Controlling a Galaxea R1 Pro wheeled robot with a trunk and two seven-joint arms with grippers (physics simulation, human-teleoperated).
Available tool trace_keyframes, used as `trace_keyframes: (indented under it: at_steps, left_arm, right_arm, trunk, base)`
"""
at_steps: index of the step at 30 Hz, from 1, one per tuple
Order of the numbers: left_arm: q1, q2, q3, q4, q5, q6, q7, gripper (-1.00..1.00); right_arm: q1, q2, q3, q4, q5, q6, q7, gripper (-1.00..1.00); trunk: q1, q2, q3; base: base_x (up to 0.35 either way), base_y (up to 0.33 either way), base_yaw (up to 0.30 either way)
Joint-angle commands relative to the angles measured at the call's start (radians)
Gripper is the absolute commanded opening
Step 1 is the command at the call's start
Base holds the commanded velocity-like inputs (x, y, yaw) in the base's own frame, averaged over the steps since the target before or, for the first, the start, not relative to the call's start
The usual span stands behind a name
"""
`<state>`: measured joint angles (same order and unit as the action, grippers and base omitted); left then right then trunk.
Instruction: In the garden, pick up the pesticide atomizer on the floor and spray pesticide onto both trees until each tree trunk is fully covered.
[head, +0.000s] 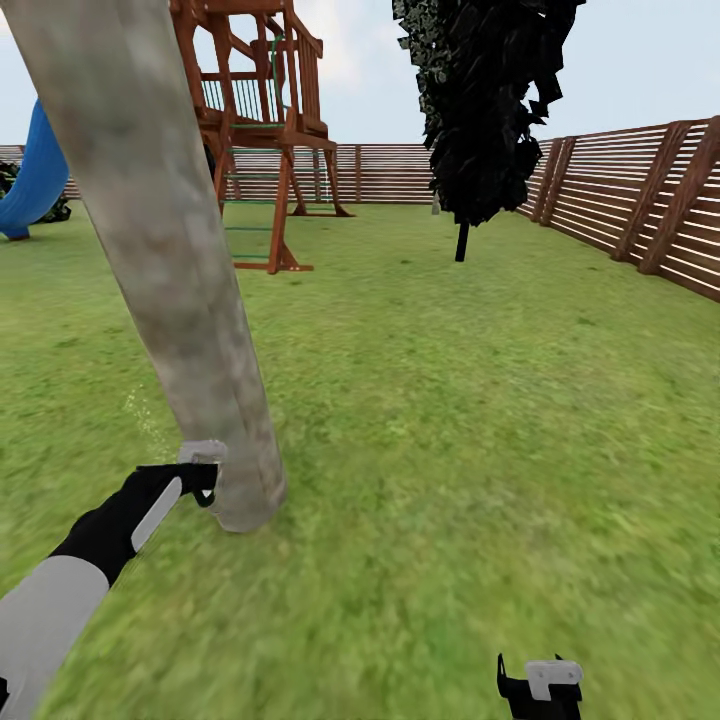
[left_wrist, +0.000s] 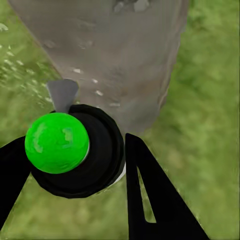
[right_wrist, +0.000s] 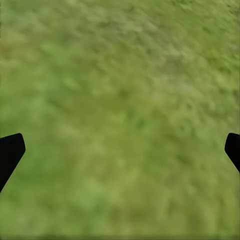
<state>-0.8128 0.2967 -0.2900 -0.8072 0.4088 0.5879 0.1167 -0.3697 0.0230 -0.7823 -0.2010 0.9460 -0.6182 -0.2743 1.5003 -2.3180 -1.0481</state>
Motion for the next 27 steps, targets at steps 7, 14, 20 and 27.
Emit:
trace_keyframes:
  at_steps: [7, 14, 20, 27]
  left_arm:
    - [0.001, 0.012, -0.005, -0.096, 0.015, 0.082, -0.001, -1.0]
    - [0.01, 0.053, 0.128, -0.165, 0.004, 0.156, -0.002, -1.0]
    - [0.003, 0.042, 0.067, -0.251, 0.012, 0.185, -0.002, -1.0]
    - [-0.014, 0.102, 0.127, -0.277, -0.001, 0.261, -0.002, -1.0]
  right_arm:
    - [0.0, 0.0, 0.0, 0.0, 0.0, 0.0, 0.0, 1.0]
    - [0.0, 0.0, 0.0, 0.0, 0.0, 0.0, 0.0, 1.0]
    - [0.0, 0.0, 0.0, 0.0, 0.0, 0.0, 0.001, 1.0]
    - [0.0, 0.0, 0.0, 0.0, 0.0, 0.0, 0.001, 1.0]
  trunk:
    - [0.0, 0.0, 0.0]
    - [0.0, 0.0, 0.0]
    - [0.0, 0.0, 0.0]
    - [0.0, 0.0, 0.0]
  base:
    - [0.0, 0.0, 0.0]
    - [-0.009, 0.0, 0.0]
    - [-0.083, 0.0, 0.0]
    - [0.0, 0.0, 0.0]
